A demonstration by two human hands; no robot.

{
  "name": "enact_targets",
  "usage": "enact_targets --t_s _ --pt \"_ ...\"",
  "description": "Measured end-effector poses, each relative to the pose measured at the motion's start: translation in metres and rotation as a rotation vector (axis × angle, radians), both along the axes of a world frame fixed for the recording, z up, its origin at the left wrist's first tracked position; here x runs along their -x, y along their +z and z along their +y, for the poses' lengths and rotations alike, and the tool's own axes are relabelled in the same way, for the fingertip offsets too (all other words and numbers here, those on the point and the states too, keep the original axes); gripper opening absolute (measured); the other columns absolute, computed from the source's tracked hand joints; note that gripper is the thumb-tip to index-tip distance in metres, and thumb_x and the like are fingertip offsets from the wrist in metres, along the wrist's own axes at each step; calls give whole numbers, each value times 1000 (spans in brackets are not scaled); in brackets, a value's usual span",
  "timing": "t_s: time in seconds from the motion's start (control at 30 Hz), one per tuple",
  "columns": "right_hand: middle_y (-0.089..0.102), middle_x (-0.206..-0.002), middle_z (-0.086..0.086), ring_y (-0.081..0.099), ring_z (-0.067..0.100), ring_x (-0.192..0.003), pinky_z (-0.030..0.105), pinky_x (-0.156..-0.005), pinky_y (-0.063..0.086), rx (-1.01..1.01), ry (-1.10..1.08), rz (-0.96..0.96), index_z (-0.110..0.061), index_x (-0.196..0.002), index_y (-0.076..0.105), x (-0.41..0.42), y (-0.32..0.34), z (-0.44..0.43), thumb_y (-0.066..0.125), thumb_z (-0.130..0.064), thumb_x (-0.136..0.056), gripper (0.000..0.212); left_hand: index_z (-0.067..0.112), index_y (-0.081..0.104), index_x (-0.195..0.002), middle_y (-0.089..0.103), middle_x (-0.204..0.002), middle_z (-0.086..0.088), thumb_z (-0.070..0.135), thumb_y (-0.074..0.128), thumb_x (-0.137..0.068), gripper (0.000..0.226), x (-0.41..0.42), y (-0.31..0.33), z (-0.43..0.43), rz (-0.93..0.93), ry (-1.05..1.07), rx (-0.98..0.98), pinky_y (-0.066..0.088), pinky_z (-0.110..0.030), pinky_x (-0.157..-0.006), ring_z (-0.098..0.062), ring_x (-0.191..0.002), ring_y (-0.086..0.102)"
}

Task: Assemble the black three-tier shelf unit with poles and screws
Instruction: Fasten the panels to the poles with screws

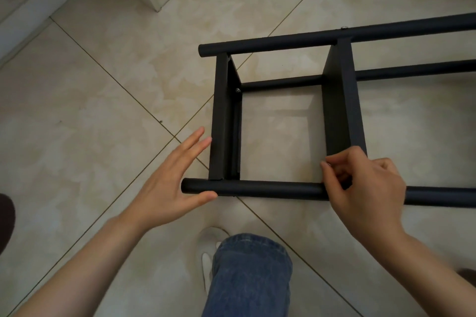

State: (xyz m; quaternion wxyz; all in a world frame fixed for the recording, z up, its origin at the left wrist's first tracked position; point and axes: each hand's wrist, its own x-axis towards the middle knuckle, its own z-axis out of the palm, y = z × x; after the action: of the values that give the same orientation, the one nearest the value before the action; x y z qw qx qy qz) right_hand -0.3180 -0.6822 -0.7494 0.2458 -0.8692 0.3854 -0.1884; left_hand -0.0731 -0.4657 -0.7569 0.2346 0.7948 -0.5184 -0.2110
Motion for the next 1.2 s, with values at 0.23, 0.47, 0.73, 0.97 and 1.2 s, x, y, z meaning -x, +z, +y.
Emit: enact_targets --t_s 0.23,0.47,0.73,0.97,1.2 --pt "54 -56 -6 50 17 -47 32 -62 38 55 59 94 -14 -83 59 -6 4 -3 68 -21 -88 12 26 36 -156 19 -168 9 67 61 -85 85 -30 9 -21 -261 -349 -63 19 -33 -123 -20 -157 11" --pt "48 -56 -2 44 20 -51 38 -53 43 80 209 192 -12 -78 55 -17 18 -3 69 -12 -86 16 22 44 -149 31 -165 4 63 66 -86 78 -30 1 -22 -190 -350 24 30 -33 -121 -25 -155 22" --pt "58 -78 -23 57 -9 -72 0 -70 45 -560 467 150 -30 -106 71 -70 4 -5 66 -26 -94 14 11 53 -142 41 -158 -10 56 72 -84 76 -31 -1 -24 -178 -371 54 32 -33 -121 -29 -153 27" --pt "75 -73 -3 70 3 -61 7 -54 48 -866 514 119 -18 -87 73 -123 -14 -9 73 -11 -87 6 8 52 -142 42 -157 -12 55 72 -85 76 -31 -1 -25 -171 -371 57 31 -35 -121 -32 -153 27" --pt "75 -78 5 71 16 -73 22 -63 54 -892 721 321 -9 -80 72 -158 -20 5 73 -12 -84 5 12 47 -145 42 -157 -12 59 68 -88 77 -31 -4 -25 -175 -367 73 32 -36 -121 -32 -152 27"
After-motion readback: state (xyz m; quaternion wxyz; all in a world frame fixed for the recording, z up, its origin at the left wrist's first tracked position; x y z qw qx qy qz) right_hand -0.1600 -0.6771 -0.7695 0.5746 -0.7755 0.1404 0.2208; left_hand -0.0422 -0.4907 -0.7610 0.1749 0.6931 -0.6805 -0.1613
